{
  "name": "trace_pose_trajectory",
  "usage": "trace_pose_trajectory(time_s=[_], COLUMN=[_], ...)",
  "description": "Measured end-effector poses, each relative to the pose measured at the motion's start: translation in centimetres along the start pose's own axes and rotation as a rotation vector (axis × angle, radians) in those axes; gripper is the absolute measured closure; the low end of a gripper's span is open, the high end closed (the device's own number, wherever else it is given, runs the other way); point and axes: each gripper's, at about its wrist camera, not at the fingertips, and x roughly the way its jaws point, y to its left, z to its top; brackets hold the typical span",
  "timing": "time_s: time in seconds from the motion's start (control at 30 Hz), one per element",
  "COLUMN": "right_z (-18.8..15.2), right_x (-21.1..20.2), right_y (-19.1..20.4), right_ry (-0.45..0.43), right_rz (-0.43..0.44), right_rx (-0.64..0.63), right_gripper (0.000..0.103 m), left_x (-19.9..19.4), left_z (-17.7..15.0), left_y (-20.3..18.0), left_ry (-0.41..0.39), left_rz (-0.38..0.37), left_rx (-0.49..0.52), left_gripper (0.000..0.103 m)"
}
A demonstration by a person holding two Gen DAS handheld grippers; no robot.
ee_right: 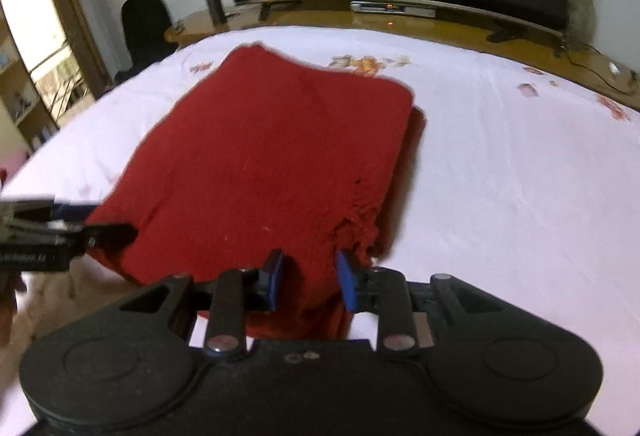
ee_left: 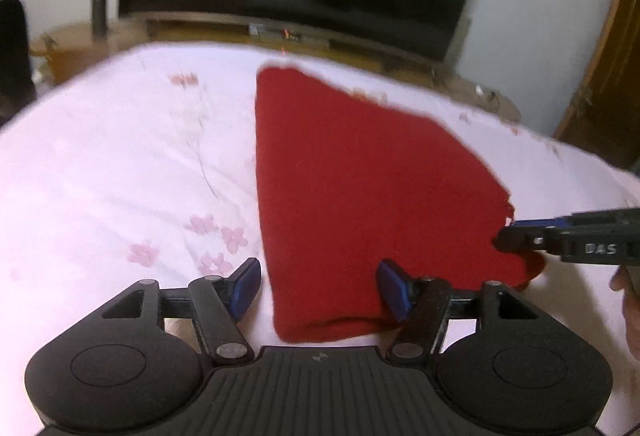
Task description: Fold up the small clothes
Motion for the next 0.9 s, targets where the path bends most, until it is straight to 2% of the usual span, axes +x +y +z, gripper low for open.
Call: trace_pose_trajectory(time_s=[0.1,0.13,0.17,0.2,0.3,0.37,0.47,0.6,0.67,0.9], right_z=[-0.7,-1.3,-2.1,-2.9,-5.5,-7.4,-9.5,-12.4,-13.6,-15.3], right_x=[-4.4,-5.9,-7.8,-9.9,-15.6,-19.0,-22.6,-26.1,-27.5,-30.4], right_y=[-0.3,-0.5,-0.7,-0.8,-1.0,-0.7,0.1,1.3,1.7,2.5], right_ry=[-0.093,-0.122,-0.151,-0.178,-0.253,-0.274,-0.278,-0.248,-0.266,-0.301], right_rz=[0.021,0.026,0.036,0.047,0.066,0.078,0.065,0.019,-0.015,-0.028], right_rx=[0.025,0.035,0.048,0.063,0.088,0.097,0.079,0.070,0.059,0.038], right_gripper=[0.064,0.061,0.052,0.037,0.009,0.001,0.001,0.001,0.001,0.001], left_x=[-4.1,-5.8,-7.7,-9.4,-14.4,-16.8,-20.7,-25.5,-27.1,-30.4], left_z=[-0.4,-0.7,-1.1,-1.5,-3.2,-4.5,-6.7,-9.6,-10.6,-12.6], left_y=[-1.8,-2.7,-3.6,-4.5,-7.9,-10.3,-13.3,-15.6,-16.1,-17.4], left_ry=[-0.042,-0.063,-0.087,-0.107,-0.144,-0.150,-0.181,-0.215,-0.225,-0.271], left_rz=[0.029,0.041,0.053,0.063,0.073,0.094,0.114,0.092,0.108,0.096], left_rx=[0.005,0.007,0.012,0.016,0.035,0.060,0.073,0.071,0.081,0.048], left_gripper=[0.034,0.018,0.003,0.000,0.000,0.000,0.000,0.000,0.000,0.000])
